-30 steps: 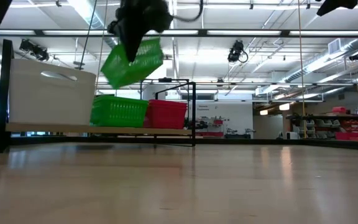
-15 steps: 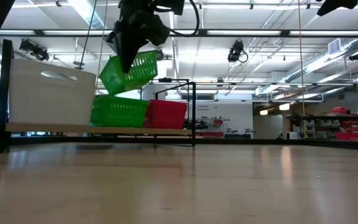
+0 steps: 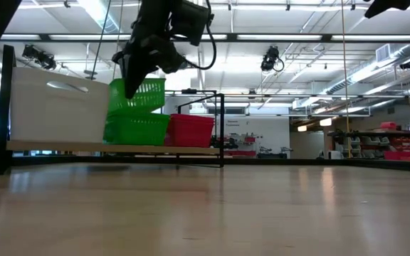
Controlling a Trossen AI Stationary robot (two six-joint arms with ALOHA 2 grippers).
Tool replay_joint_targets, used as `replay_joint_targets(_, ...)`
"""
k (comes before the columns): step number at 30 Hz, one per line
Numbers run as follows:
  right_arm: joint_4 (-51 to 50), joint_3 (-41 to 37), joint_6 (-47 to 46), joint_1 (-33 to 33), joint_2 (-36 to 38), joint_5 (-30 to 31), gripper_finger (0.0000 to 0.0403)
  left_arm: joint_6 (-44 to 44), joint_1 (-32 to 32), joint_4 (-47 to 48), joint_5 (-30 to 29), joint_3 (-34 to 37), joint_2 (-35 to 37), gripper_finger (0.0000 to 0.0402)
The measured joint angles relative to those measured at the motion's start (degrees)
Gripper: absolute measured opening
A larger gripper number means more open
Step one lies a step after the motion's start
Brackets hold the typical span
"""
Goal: Stack baskets on shelf by color
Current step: Stack the green bin on top of the green bin on the shelf
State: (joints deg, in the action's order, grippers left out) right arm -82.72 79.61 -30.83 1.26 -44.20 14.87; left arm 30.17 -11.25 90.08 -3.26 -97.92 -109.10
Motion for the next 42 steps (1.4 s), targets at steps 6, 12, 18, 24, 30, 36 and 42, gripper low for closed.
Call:
replay_joint_targets(6,-0.6,0.0,0.0,0.0,0.4,0.5,0.0240,-0.5,0.1,-0.1,-0.4,0.2,0.0,0.0005)
replay_joint_targets(12,-0.6,0.0,0.4,0.0,0.4,0.6,0.0240,-0.9,0.0,0.0,-0.6,0.2,0.0,0.0009)
replay_joint_targets(18,-0.6,0.0,0.4,0.0,0.4,0.7,0.0240,-2.4,0.0,-0.1,1.2,0.2,0.0,0.0025)
replay_joint_targets(24,-0.6,0.0,-0.2,0.0,0.4,0.7,0.0240,-2.0,0.0,-0.1,1.7,0.2,0.0,0.0030)
replay_joint_targets(30,-0.6,0.0,-0.5,0.0,0.4,0.7,0.0240,-0.9,0.0,-0.1,1.7,0.2,0.0,0.0034)
replay_joint_targets(36,-0.6,0.0,-0.5,0.0,0.4,0.7,0.0240,-0.3,0.0,-0.1,1.5,0.2,0.0,0.0076)
replay_joint_targets(42,-0.5,0.0,-1.0,0.0,0.4,0.7,0.0240,1.0,0.0,-0.1,-0.6,0.2,0.0,0.0154)
